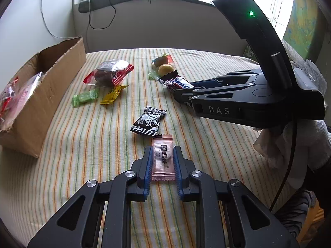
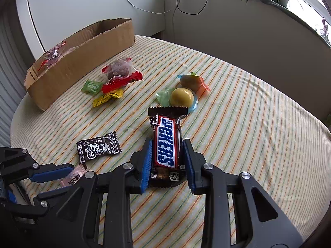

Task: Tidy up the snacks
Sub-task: 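Grasp the brown Snickers bar with the right tool while the left tool grasps the pink candy, then carry the Snickers bar and pink candy into the box and open both tools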

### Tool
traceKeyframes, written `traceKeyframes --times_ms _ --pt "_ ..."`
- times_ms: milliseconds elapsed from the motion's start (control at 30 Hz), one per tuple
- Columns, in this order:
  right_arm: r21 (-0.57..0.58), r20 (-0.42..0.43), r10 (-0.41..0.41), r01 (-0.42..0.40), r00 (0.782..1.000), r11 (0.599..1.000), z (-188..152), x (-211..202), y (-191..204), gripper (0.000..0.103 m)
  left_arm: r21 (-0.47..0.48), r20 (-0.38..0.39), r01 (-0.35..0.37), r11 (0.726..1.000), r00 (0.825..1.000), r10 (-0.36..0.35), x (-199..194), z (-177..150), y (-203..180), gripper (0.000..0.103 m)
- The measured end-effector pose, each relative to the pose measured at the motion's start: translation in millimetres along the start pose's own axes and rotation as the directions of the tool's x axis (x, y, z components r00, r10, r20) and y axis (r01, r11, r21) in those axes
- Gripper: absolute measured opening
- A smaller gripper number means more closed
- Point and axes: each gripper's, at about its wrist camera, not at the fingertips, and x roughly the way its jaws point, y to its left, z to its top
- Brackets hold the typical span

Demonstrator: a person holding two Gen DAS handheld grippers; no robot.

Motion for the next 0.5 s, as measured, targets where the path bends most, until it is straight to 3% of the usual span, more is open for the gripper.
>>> traceKeyframes --times_ms 500 --pt "0.014 0.031 -0.030 0.030 0.999 0.999 -8.2 -27.4 0.0 0.030 -0.029 0.046 0.027 0.999 0.999 -0.026 -20.7 1.2 5.0 0.018"
